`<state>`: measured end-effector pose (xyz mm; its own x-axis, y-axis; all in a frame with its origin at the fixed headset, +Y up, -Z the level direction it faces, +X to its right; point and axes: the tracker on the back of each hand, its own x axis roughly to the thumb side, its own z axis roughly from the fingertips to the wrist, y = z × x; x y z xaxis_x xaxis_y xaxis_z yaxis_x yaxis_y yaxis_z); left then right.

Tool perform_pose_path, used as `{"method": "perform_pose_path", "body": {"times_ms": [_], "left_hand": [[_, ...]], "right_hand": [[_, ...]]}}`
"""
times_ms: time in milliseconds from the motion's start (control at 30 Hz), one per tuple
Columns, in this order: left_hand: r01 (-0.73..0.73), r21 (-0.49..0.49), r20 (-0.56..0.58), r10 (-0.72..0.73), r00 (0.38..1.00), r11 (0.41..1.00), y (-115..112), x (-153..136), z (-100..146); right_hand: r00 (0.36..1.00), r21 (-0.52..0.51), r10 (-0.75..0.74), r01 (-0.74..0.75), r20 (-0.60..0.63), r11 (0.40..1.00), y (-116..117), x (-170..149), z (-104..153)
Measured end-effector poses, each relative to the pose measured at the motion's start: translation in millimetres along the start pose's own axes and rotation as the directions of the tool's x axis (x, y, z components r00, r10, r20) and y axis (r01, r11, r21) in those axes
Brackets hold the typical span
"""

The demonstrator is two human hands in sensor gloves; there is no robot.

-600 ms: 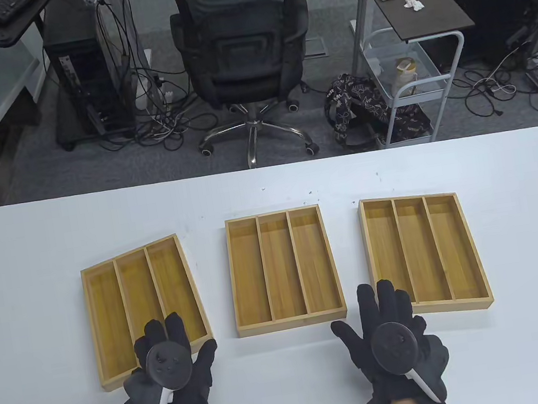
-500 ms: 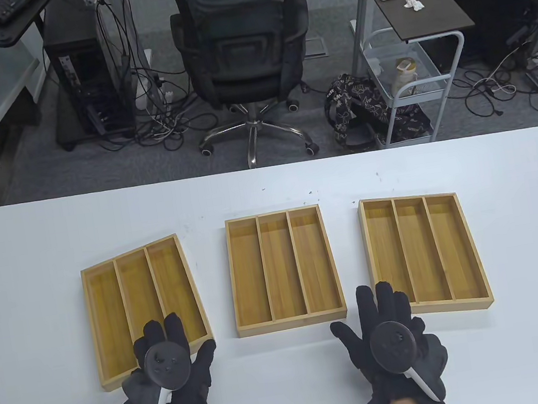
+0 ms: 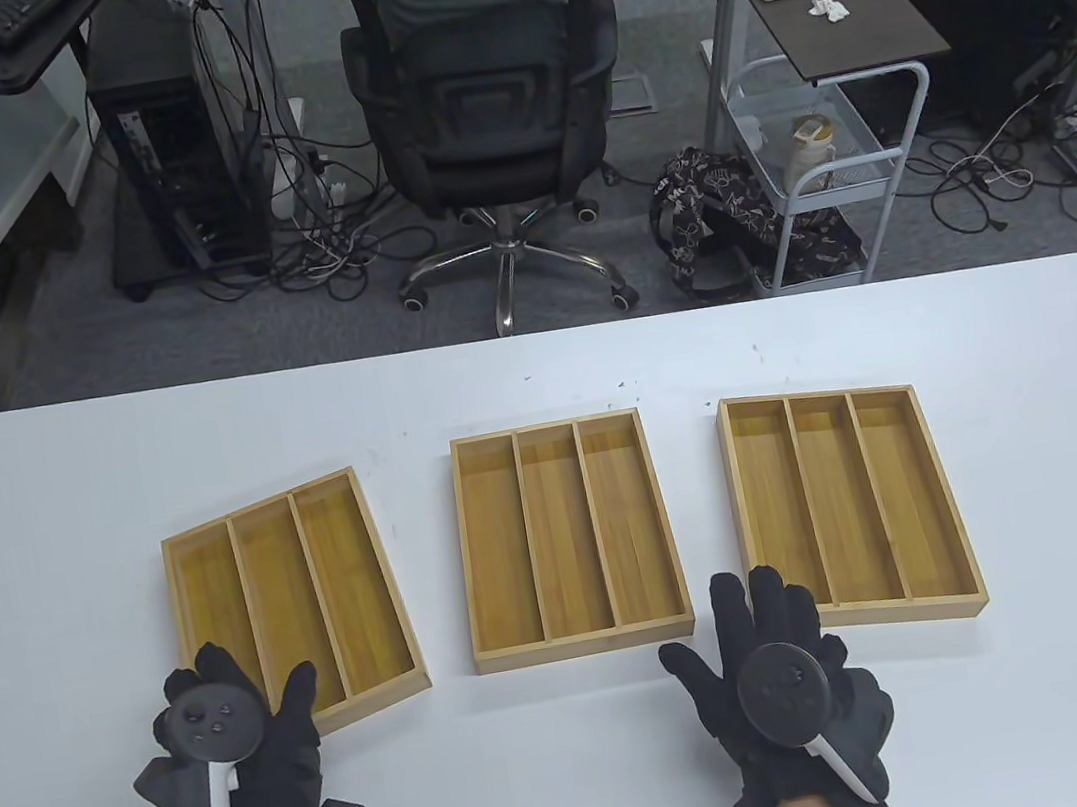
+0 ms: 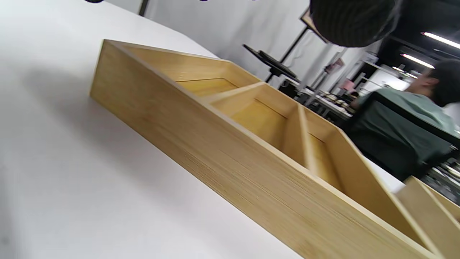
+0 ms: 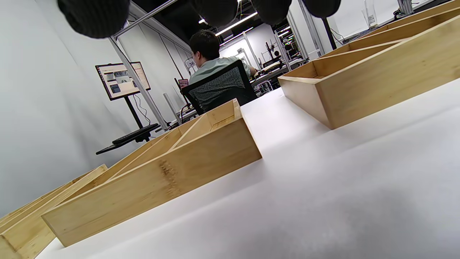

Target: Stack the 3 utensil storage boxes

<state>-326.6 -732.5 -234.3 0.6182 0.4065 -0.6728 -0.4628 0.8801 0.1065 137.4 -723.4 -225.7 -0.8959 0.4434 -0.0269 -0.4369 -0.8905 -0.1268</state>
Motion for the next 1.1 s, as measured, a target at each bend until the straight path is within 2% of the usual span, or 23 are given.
{"method": "perform_pose_path", "body": {"times_ms": [200,333,400,433,500,533,633,767,1100], "left_hand": [[-0.038,0.016,-0.136,0.040,0.990,0.999,-7.1,-23.0,-29.0],[0.025,-0.008,-0.171,-0.026,0.985,1.000,-14.0,-21.1,-36.8],[0.097,0.040,-0.190,-0.088,0.978,0.994,-15.8,-19.0,-40.0],[0.125,0.023,-0.212,-0.117,0.970,0.992,-18.1,-20.4,-42.8],[0.076,-0.006,-0.251,-0.075,0.965,0.997,-18.6,-23.1,-45.1],[0.087,-0.027,-0.254,-0.091,0.963,0.996,-17.3,-23.6,-46.3],[0.117,-0.011,-0.263,-0.116,0.958,0.993,-15.2,-30.4,-49.0],[0.111,-0.065,-0.200,-0.122,0.972,0.992,-14.3,-37.0,-52.8],[-0.021,-0.060,-0.141,0.013,0.990,0.998,-15.3,-42.4,-47.7]], "right_hand": [[1.000,0.003,-0.013,0.013,-0.015,1.000,1.3,-2.3,-1.9],[0.999,0.008,-0.017,0.017,-0.029,1.000,2.8,-4.7,-3.5],[0.999,0.007,-0.020,0.021,-0.033,1.000,2.8,-5.0,-3.9],[0.999,0.006,-0.021,0.021,-0.036,1.000,2.8,-4.9,-3.9],[0.999,0.008,-0.027,0.027,-0.039,1.000,3.3,-4.4,-4.1],[0.999,0.009,-0.027,0.027,-0.039,1.000,3.4,-4.4,-4.0],[0.999,0.006,-0.027,0.027,-0.042,1.000,3.1,-4.6,-3.6],[0.999,0.006,-0.035,0.035,-0.042,0.999,3.9,-3.9,-3.2],[0.998,-0.001,-0.044,0.044,-0.034,0.999,3.4,-4.7,-2.4]]}}
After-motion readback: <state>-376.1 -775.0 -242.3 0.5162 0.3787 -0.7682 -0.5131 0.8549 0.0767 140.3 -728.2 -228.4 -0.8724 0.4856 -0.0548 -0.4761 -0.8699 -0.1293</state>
